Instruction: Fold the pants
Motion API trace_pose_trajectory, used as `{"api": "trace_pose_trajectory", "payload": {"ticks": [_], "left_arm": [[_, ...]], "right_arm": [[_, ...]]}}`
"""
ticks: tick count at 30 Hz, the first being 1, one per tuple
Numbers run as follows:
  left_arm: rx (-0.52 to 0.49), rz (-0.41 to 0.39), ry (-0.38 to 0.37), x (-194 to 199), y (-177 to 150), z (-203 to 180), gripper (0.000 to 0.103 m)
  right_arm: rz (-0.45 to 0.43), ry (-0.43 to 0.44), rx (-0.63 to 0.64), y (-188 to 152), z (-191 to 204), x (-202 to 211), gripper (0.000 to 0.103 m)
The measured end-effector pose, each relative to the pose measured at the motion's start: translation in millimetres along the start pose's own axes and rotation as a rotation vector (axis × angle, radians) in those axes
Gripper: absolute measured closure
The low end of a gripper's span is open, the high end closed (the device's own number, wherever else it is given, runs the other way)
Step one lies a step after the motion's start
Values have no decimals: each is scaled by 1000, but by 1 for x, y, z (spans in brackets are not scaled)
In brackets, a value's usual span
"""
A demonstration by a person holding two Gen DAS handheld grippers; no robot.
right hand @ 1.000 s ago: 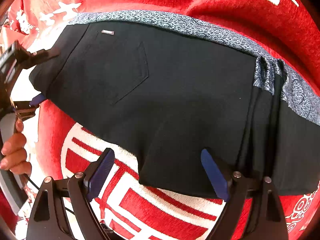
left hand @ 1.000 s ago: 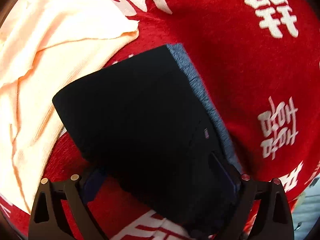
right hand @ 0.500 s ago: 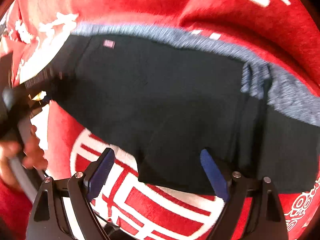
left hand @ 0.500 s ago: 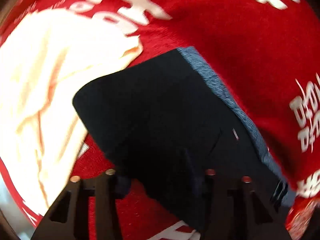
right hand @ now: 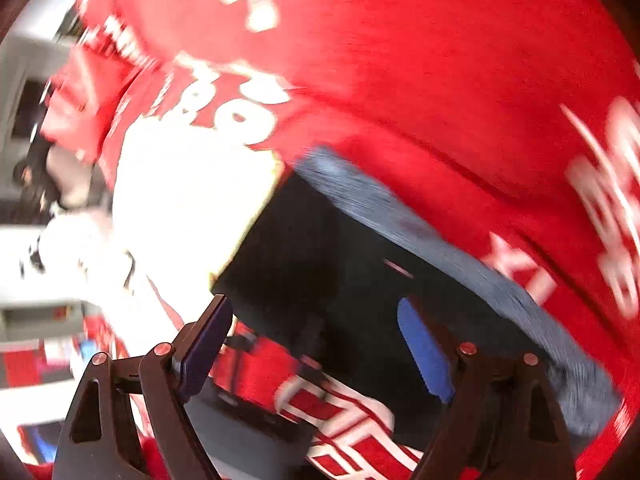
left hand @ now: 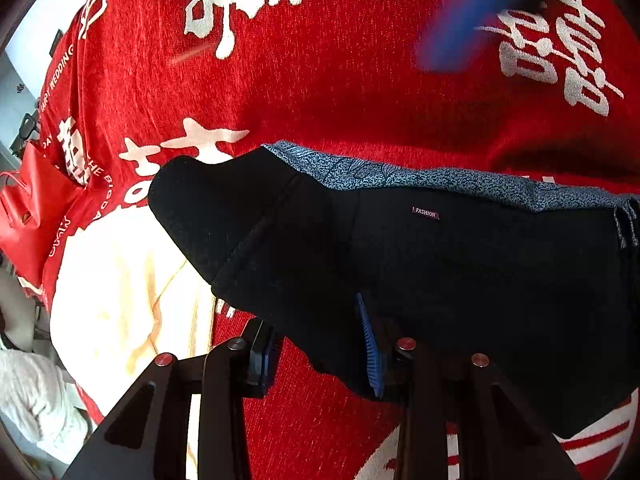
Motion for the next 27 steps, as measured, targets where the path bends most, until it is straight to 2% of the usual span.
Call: {"api": "trace_pose_trajectory", "payload": {"ticks": [2,4,7,10,11,12,13,15,20,22,27], "left_arm": [[1,1,2,0,1,-1,67],[3,-2,3,0,2,-3,67],[12,-5,4,3,2,-2,67],[19,-6,5,5,1,-3,67],[21,-5,4,6,2,-3,67],[23,-4,-3,5,2,-2,67],[23,-4,-14,5,3,-2,67],[1,-34,1,14,7,-3,67],[-38,-120,-12,51,25,-17,67],[-91,-163,0,71,33,-31,67],[-170,-272,-52,123,53,-69,67]], "right_arm": [[75,-22,69,7,32,-21,14],[175,-94,146,10,58,-53,14],[256,-232,216,5,71,-91,14],[311,-311,214,3,61,-114,16],[323,-326,205,2,56,-118,33],[337,-327,193,1,50,-119,71],[345,-304,172,0,46,-117,82],[307,-255,156,0,41,-104,84],[170,-98,117,-16,13,-45,85],[112,-22,72,-27,-7,-14,85],[-30,135,-3,-58,-59,60,85]]}}
Point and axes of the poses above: each gripper's, at about its wrist camera, not at the fingertips, and x roughly against the way its jaws point, z to its left, y to its top, the point moved 4 cm from there along -x, roughly the way its jaws point, and after that the axes turned 15 degrees about -x, right-handed, at the moved point
